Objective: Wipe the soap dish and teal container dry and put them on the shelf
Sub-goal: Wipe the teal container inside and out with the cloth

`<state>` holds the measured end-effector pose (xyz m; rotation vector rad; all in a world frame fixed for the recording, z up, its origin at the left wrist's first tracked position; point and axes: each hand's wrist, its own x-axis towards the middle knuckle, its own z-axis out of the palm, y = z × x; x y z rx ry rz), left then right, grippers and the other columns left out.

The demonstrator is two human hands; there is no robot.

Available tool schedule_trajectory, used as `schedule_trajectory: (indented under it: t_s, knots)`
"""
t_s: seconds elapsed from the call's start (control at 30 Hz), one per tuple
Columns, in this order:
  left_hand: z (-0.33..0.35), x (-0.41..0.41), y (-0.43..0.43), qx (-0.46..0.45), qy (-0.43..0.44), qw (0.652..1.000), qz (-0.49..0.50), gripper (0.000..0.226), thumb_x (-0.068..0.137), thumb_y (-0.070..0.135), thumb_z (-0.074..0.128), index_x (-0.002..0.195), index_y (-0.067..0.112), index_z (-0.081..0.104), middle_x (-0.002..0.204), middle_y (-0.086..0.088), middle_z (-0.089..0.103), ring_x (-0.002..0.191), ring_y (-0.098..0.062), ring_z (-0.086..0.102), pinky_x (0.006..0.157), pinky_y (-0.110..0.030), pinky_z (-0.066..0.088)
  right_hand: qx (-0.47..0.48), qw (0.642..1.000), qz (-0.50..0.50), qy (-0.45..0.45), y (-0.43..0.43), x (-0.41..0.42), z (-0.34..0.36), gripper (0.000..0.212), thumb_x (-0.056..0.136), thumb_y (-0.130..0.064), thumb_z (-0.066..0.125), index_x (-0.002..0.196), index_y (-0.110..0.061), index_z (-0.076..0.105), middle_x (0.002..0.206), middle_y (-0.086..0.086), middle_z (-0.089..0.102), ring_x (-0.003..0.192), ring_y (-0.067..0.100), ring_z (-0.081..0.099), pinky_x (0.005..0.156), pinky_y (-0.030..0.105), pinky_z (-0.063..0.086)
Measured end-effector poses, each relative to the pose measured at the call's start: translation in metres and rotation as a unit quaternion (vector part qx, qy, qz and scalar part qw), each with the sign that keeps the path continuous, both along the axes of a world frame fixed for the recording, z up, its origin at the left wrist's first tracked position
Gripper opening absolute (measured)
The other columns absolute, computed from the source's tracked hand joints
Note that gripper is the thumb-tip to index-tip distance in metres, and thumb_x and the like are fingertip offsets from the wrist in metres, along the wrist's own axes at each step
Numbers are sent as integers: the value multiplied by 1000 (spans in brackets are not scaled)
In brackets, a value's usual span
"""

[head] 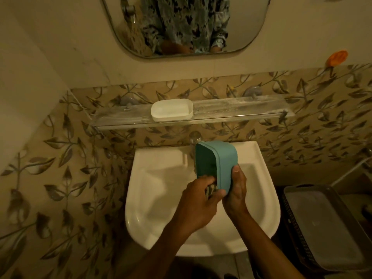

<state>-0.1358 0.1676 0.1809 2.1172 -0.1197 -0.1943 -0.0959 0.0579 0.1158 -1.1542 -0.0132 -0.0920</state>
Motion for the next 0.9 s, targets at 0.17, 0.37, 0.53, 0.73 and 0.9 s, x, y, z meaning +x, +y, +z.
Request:
schedule_trajectory:
  t_s: [0.17, 0.37, 0.53, 0.73, 0.9]
  knots:
    - [-1, 16, 5, 315, -130, 940, -15, 39, 89, 25, 61, 126, 29, 50, 127, 4, 56, 110, -21, 58, 87, -38, 52, 189, 965, 140, 114, -22, 8, -4, 83, 65, -71, 67, 132, -25, 54, 130, 10, 61, 120, 32, 57, 86, 58, 52]
    - [-3, 12, 8, 350, -140, 924, -72, 52, 88, 16, 58, 135, 31, 42, 138, 3, 47, 121, -21, 49, 93, -40, 50, 271, 902, 285, 179, -47, 21, 11, 90, 67, -65, 71, 139, -17, 47, 145, 24, 42, 130, 45, 42, 102, 71, 28]
    - [20, 17, 4, 336, -166, 921, -104, 58, 87, 10, 60, 136, 33, 43, 146, 7, 39, 125, -21, 45, 94, -38, 46, 278, 912, 265, 144, -49, 23, 31, 68, 75, -55, 67, 131, -18, 58, 131, 17, 59, 120, 34, 56, 103, 57, 38]
    - [44, 23, 7, 354, -57, 919, -162, 54, 96, 26, 43, 146, 30, 23, 157, 6, 17, 126, -24, 46, 100, -39, 40, 284, 911, 290, 69, -44, 25, 50, 76, 77, -44, 70, 141, -13, 43, 126, 15, 60, 114, 29, 58, 94, 44, 49]
    - [64, 19, 2, 206, 30, 969, -131, 30, 96, 18, 40, 125, 19, 47, 127, -3, 53, 106, -16, 56, 88, -32, 47, 259, 913, 312, 49, -28, 24, 47, 79, 78, -41, 68, 143, -10, 37, 125, 14, 61, 114, 26, 58, 98, 39, 48]
